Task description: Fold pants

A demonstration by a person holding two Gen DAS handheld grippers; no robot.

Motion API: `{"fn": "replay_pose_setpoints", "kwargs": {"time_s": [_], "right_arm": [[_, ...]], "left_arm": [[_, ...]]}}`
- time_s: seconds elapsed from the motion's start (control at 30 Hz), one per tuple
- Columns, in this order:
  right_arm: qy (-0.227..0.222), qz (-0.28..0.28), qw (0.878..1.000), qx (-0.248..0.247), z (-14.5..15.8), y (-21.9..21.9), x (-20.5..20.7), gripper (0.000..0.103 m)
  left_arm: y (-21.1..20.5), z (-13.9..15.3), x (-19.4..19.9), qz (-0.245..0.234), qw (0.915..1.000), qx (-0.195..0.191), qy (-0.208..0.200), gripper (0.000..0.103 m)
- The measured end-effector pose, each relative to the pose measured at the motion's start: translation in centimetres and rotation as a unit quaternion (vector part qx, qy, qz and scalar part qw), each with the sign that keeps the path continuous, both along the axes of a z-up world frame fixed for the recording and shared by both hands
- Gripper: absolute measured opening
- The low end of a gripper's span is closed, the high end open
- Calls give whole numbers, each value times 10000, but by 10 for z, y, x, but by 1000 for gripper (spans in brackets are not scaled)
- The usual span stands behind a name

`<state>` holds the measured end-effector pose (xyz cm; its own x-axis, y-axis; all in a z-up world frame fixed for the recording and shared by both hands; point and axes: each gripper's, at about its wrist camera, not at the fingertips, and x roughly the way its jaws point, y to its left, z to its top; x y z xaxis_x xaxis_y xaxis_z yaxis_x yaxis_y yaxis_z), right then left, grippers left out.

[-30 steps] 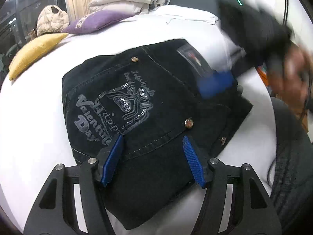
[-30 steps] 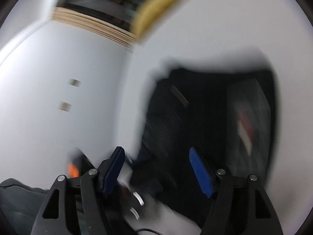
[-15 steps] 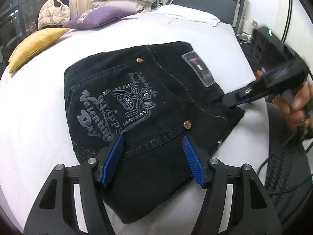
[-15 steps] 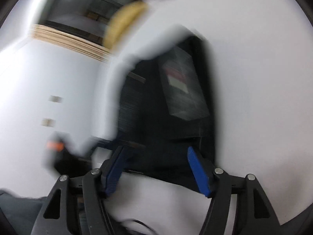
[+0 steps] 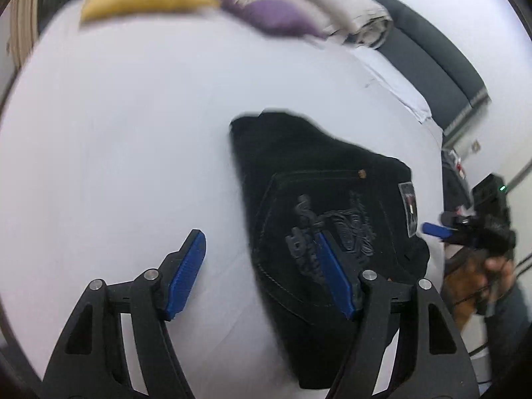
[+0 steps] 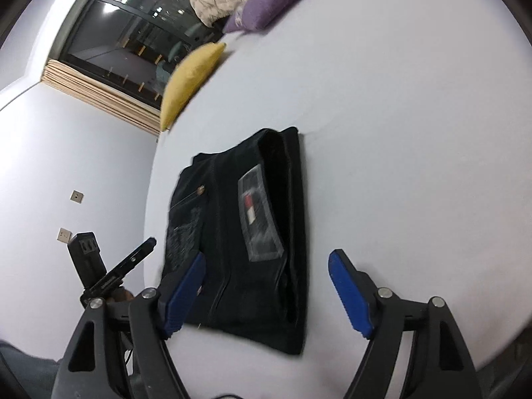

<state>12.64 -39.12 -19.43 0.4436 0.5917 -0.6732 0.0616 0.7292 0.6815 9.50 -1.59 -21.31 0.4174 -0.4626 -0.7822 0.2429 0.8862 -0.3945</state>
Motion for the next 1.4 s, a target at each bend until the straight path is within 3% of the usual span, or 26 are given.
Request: {"fn": "replay_pose_setpoints", "kwargs": {"time_s": [0.1,0.3,0.37,0.47,0.67,0.73,0.87,1.1,1.23,1.4], "right_arm": [[162,78,9998,99,-17,1,16,79],[204,264,9992,236,-26,12,34,74],[222,385,9989,173,-29,16,36,57],[258,446,9987,4,-30,20,38,41],[-57,535,9955,-782,-3,42,32,24],[-224,536,9941,-911,11,49,27,22],[-630,638,9907,-1026,48,72,23,20],[-1145,785,9871,-799,97,97,47,19],[-1163,794,9875,-713,98,105,81,19],[-754,786,9903,-863,56,114,122,19]], "left_arm": [[-10,-17,10,-139,9992,3,362,67],[-39,-26,25,-563,9969,99,533,67],[-47,-28,31,-657,9959,128,609,62],[-49,-27,35,-635,9958,79,657,44],[-46,-21,32,-592,9966,-53,568,22],[-43,-16,31,-561,9969,-159,525,17],[-33,8,30,-516,9973,-356,375,16],[5,76,51,-307,9990,-216,-247,16],[39,84,86,-176,9994,-9,-311,16],[56,47,124,-104,9996,238,-112,17]]}}
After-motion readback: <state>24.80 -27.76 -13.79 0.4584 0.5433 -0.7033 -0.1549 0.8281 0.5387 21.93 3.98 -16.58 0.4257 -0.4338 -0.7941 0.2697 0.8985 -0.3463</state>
